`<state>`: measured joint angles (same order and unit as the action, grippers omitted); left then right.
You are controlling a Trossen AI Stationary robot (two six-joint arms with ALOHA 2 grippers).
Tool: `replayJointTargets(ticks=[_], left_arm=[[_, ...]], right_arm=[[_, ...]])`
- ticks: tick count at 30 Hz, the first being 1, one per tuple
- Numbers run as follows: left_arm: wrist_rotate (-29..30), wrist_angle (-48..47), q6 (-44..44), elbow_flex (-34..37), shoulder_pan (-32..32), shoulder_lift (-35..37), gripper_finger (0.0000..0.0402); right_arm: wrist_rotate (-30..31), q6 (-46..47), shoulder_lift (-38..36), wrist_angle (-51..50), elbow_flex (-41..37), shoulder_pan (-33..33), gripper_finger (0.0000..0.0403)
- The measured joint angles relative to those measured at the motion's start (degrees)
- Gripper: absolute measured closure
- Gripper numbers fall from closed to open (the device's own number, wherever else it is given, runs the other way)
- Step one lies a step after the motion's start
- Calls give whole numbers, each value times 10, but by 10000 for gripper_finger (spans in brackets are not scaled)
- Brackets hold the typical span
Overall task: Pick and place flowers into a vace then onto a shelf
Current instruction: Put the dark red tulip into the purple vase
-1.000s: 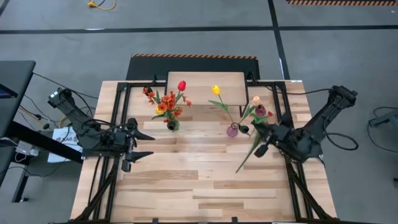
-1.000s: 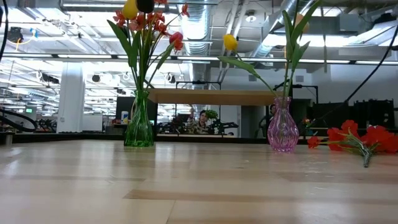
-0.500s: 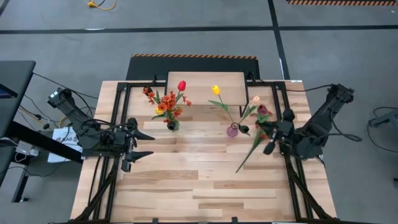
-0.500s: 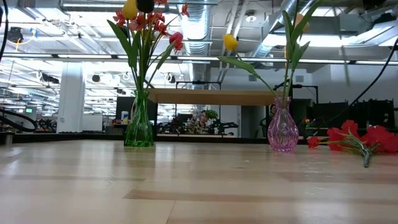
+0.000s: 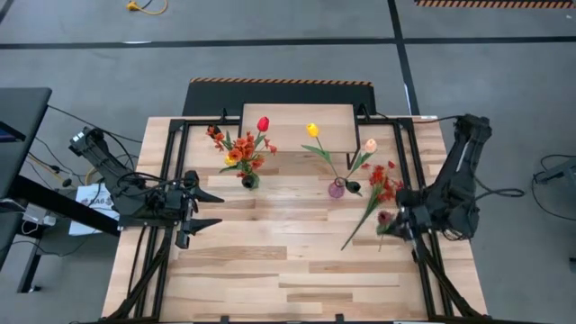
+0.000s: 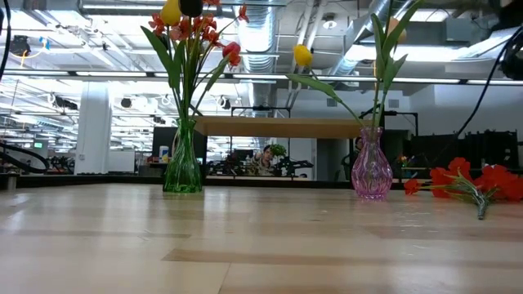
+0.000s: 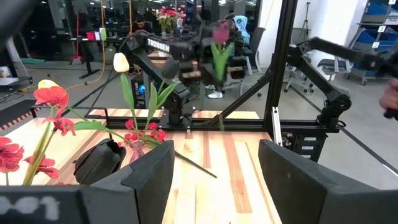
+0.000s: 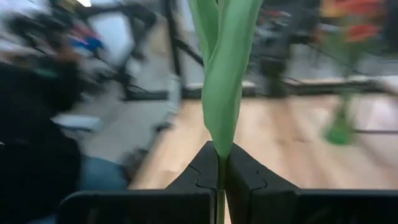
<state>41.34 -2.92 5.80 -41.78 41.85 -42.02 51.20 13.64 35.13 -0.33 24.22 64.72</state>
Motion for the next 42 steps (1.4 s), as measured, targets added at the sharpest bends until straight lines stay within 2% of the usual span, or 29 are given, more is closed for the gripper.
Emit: replayJointTargets(ticks=[2, 5, 8, 13, 15, 18, 21, 27, 32, 35, 42], left_arm=[[0, 0, 0, 0, 0, 0, 178], [0, 0, 0, 0, 0, 0, 178], [1, 0, 0, 0, 0, 0, 178], [1, 0, 0, 0, 0, 0, 178], [1, 2, 0, 0, 0, 0, 178], [1, 11, 0, 0, 0, 0, 178], [16, 18, -2, 0, 0, 0, 178], [29, 26, -3, 0, 0, 0, 178], [29, 26, -5, 0, 0, 0, 178], [29, 26, -14, 0, 0, 0, 178], [29, 25, -17, 0, 0, 0, 178]], right_arm=[[-36, -52, 16, 159, -62, 1, 403], [-132, -129, 63, 401, -141, -26, 403], [-258, -154, 127, 543, -172, -89, 403], [-525, -153, 238, 567, -124, -258, 403], [-620, -155, 256, 543, -104, -319, 403], [-690, -166, 230, 490, -102, -383, 403], [-704, -198, 160, 407, -103, -417, 403], [-697, -288, -31, 226, -103, -427, 403], [-567, -319, -158, 128, -103, -428, 403], [-507, -330, -206, 113, -103, -427, 403], [-364, -353, -243, 138, -105, -426, 403]])
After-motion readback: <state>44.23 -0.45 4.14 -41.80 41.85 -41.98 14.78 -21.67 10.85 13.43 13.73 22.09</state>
